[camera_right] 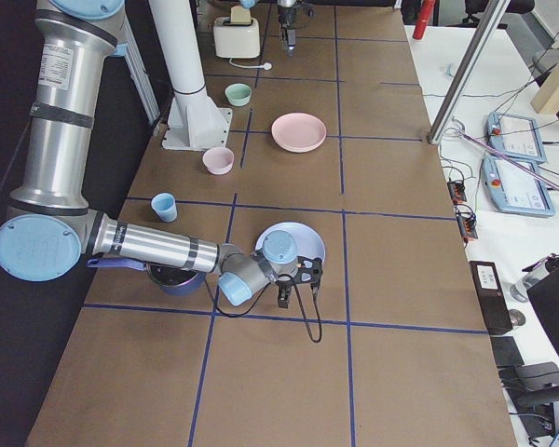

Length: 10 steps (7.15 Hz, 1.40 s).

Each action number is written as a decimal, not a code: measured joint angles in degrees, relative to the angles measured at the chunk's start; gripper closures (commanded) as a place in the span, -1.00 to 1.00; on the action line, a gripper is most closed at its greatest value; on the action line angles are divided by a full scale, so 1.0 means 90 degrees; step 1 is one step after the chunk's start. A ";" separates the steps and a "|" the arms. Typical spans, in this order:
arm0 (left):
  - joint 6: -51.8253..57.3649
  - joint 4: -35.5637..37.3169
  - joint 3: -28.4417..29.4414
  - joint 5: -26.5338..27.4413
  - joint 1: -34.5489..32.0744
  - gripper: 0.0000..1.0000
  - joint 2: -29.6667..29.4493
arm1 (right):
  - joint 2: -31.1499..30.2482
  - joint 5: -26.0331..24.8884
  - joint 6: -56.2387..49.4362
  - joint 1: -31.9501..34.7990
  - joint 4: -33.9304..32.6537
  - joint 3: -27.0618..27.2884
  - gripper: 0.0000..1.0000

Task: Stack three plates with pink and blue
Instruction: 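Withdraw the left gripper while the right gripper grasps the light blue plate rim, then lift the light blue plate with the right gripper and carry it over the pink plate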

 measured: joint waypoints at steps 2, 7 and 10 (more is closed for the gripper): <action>0.0000 0.0016 -0.0032 0.0002 -0.0015 -1.00 0.0051 | 0.0008 0.0005 -0.0001 -0.0053 -0.0010 -0.0006 0.78; -0.0008 0.0049 -0.0091 0.0010 -0.0024 -1.00 0.0136 | -0.0014 0.0193 0.0000 -0.0185 0.0013 0.0166 1.00; 0.0035 0.0049 -0.0192 0.0034 -0.0109 -1.00 0.0399 | 0.0006 0.0596 0.0145 0.0178 0.0038 0.0500 1.00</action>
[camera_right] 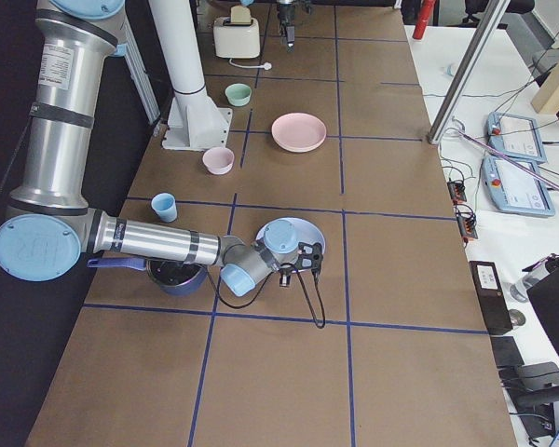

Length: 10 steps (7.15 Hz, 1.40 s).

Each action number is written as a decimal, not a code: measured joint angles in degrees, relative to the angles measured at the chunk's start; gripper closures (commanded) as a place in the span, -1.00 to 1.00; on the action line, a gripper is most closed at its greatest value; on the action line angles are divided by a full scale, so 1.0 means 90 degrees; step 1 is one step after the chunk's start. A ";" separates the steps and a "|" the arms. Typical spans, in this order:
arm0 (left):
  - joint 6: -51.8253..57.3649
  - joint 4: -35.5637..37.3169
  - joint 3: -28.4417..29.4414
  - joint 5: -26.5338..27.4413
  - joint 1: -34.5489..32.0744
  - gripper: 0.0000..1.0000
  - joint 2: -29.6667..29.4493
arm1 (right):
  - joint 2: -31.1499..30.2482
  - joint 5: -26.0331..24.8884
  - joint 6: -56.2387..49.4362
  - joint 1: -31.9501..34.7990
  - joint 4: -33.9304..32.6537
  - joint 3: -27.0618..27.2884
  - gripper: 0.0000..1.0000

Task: Stack three plates with pink and blue
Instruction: 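Lift the light blue plate with the right gripper and carry it over the pink plate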

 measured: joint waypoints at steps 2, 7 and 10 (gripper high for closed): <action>0.0787 0.0002 -0.0005 0.0013 -0.0312 -1.00 0.0528 | 0.0303 0.0371 0.0924 0.0249 -0.0004 0.0487 1.00; 0.5874 0.0412 0.0867 -0.1107 -0.2875 -1.00 0.1621 | 0.2157 0.0230 0.3685 -0.0476 -0.0083 0.1051 1.00; 0.8402 0.0520 0.2346 -0.1908 -0.4374 -1.00 0.1584 | 0.2888 -0.0960 0.4119 -0.1758 -0.0784 0.1186 1.00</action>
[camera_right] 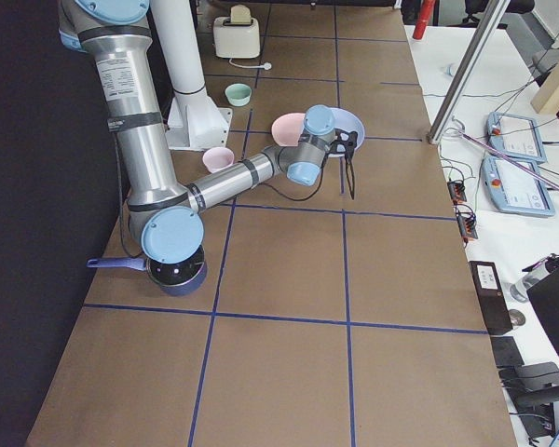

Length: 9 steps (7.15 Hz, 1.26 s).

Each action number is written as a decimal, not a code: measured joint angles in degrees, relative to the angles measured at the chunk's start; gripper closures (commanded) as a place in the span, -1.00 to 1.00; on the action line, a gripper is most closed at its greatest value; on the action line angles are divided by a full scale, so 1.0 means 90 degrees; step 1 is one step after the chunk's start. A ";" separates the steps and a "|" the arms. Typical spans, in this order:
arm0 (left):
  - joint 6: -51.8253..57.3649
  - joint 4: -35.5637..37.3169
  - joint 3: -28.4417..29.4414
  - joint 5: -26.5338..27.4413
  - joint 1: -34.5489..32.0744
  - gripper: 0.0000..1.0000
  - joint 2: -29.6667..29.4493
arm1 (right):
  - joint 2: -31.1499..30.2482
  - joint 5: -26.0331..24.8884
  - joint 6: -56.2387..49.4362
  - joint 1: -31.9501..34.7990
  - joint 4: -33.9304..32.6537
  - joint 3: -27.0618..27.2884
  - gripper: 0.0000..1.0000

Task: Stack three plates with pink and blue
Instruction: 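Lift the light blue plate with the right gripper and carry it over the pink plate, then lower the light blue plate onto the pink plate and open the right gripper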

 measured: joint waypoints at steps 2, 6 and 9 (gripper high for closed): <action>0.0619 -0.0019 0.0482 -0.0182 -0.0355 -1.00 -0.0027 | 0.0588 -0.0982 0.0031 -0.0963 -0.1477 0.0412 1.00; 0.0715 -0.0031 0.0624 -0.0210 -0.0434 -1.00 -0.0032 | 0.1081 -0.2091 0.0035 -0.2076 -0.2505 0.0578 0.96; 0.0714 -0.0034 0.0625 -0.0215 -0.0450 -1.00 -0.0040 | 0.1073 -0.2141 0.0034 -0.2178 -0.2526 0.0569 -1.00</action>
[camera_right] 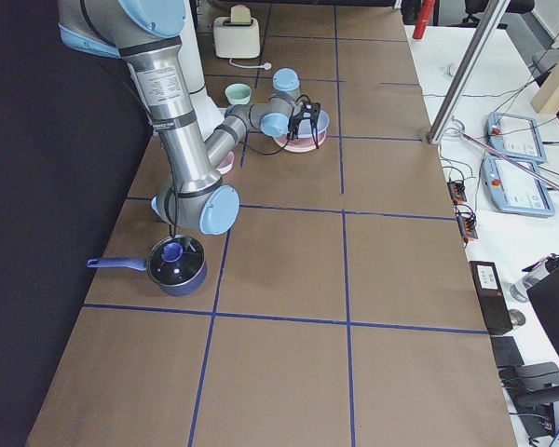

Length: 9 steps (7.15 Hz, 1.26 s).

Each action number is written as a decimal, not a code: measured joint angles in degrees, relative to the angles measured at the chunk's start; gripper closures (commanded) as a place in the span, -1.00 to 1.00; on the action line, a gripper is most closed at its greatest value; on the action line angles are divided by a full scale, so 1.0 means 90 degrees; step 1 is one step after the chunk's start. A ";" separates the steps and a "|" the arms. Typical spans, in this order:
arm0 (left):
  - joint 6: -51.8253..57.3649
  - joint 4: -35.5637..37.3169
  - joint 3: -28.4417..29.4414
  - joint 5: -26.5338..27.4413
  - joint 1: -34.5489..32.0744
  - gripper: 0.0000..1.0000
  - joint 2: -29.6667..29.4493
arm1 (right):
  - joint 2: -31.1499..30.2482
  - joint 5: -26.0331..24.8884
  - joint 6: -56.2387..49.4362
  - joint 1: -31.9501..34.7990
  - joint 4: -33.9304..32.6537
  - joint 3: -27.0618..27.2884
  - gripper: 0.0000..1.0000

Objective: Stack three plates with pink and blue

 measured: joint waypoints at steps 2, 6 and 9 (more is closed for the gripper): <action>0.0000 -0.0004 -0.0007 -0.0005 -0.0007 -1.00 -0.0001 | -0.0005 -0.0043 -0.0002 -0.0022 -0.0004 0.0010 -1.00; 0.0004 0.0005 -0.0003 -0.0008 -0.0065 -1.00 0.0007 | -0.0110 0.0657 -0.0719 0.0995 -0.0552 0.0190 -1.00; 0.0078 0.0047 0.0006 0.0007 -0.0232 -1.00 0.0059 | -0.1017 0.1647 -0.4047 0.2715 -0.1552 0.0415 -1.00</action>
